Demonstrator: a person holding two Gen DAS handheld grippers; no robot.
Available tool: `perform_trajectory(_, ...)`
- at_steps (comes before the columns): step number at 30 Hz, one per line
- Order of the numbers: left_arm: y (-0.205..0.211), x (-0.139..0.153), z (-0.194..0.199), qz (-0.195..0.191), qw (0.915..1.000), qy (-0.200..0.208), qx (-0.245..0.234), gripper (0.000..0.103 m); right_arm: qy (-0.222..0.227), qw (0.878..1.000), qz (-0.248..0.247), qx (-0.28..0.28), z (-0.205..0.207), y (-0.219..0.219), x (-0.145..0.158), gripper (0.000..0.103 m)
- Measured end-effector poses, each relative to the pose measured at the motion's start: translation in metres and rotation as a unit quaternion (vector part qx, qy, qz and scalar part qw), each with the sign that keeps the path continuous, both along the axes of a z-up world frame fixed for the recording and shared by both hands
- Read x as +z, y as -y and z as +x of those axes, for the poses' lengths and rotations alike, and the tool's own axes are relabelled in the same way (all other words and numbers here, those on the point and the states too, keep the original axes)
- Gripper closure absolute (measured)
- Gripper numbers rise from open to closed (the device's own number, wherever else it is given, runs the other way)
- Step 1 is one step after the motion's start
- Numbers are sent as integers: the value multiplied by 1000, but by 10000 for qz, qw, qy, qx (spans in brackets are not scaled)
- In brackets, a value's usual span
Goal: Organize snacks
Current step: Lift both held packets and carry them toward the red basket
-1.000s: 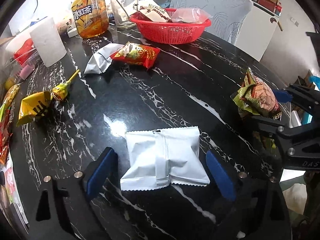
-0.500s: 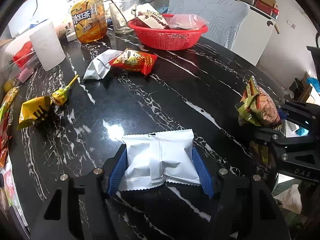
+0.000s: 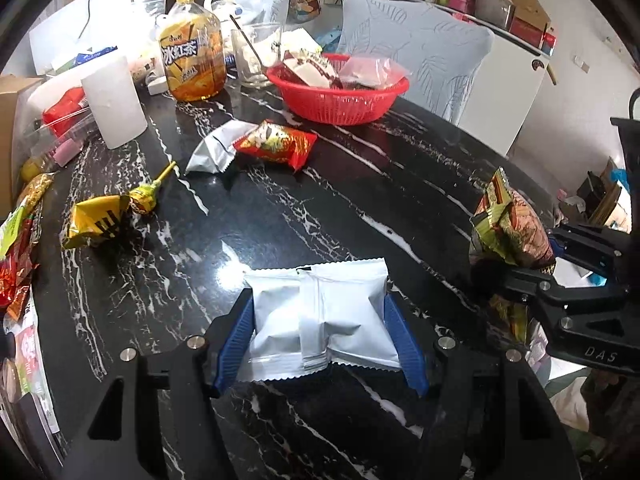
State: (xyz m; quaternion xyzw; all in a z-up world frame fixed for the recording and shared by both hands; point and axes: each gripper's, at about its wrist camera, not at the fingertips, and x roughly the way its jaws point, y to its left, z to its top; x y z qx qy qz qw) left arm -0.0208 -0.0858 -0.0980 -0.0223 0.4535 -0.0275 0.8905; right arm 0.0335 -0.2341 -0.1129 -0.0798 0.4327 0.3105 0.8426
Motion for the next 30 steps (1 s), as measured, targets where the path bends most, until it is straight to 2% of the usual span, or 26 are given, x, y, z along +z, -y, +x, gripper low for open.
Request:
perform_trajectory(14,-2,59,9,-74,9971,752,-59,39,502,9980,360,128,1,-7,43,61)
perform_trajectory(22,0,100,29,113,9906,1334,-264,39,820,9948,599,103,16,-9,71,61)
perform_trajectory(30,3,122,59,162,9855,1611,-504,39,1174,9912,614,7,40,-8,96,61)
